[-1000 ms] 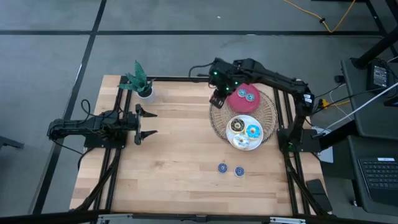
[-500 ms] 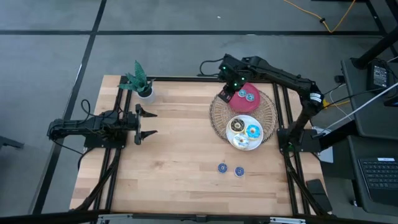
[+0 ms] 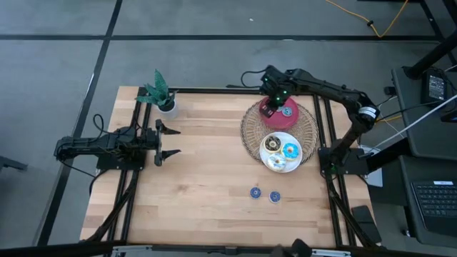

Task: Pick & Place donuts
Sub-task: Put the small pink donut on the red plate

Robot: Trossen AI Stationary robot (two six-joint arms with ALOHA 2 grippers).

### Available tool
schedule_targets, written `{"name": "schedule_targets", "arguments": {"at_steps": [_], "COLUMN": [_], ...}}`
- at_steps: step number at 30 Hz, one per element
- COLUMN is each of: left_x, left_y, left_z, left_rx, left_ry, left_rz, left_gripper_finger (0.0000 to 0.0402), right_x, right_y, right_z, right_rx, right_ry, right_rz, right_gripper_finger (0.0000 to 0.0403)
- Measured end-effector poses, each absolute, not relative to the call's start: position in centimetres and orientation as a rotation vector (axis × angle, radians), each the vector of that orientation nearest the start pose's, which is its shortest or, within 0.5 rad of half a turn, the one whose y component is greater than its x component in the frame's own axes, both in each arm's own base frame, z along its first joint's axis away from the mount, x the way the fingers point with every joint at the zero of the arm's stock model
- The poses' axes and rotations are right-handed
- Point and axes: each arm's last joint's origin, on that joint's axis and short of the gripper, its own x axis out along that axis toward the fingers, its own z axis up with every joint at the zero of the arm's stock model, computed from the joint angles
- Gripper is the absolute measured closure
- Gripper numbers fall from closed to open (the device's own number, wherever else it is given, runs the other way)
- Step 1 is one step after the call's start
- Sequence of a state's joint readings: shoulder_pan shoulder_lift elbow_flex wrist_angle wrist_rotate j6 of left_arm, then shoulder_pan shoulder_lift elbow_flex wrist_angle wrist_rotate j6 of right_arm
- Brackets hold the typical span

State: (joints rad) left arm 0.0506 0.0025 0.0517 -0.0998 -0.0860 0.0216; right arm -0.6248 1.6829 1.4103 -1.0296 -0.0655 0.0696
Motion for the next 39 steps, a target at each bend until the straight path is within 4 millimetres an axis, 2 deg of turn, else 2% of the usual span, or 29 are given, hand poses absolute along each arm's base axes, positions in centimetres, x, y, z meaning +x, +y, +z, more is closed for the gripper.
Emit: {"name": "schedule_targets", "arguments": {"at_steps": [8,18,32,39], "left_x": [9.4,9.4,9.4,9.4], "left_y": [0.7,0.7,0.7,0.7], "left_z": [17.1,17.1,17.1,17.1], "left_rx": [0.022,0.022,0.022,0.022], "left_ry": [0.052,0.052,0.052,0.052], "left_rz": [0.136,0.136,0.136,0.136], "left_gripper_finger": [0.0049,0.0049,0.0048,0.0048], "right_x": [24.7,22.6,20.2,19.3], "right_y": [-20.3,-20.9,-20.8,-20.7], "right_z": [23.8,21.6,18.0,17.0], "right_rx": [0.566,0.596,0.633,0.591], "right_ry": [1.268,1.274,1.341,1.395], "right_rz": [-0.57,-0.606,-0.618,-0.619], "right_gripper_finger": [0.0345,0.0345,0.0345,0.0345]}}
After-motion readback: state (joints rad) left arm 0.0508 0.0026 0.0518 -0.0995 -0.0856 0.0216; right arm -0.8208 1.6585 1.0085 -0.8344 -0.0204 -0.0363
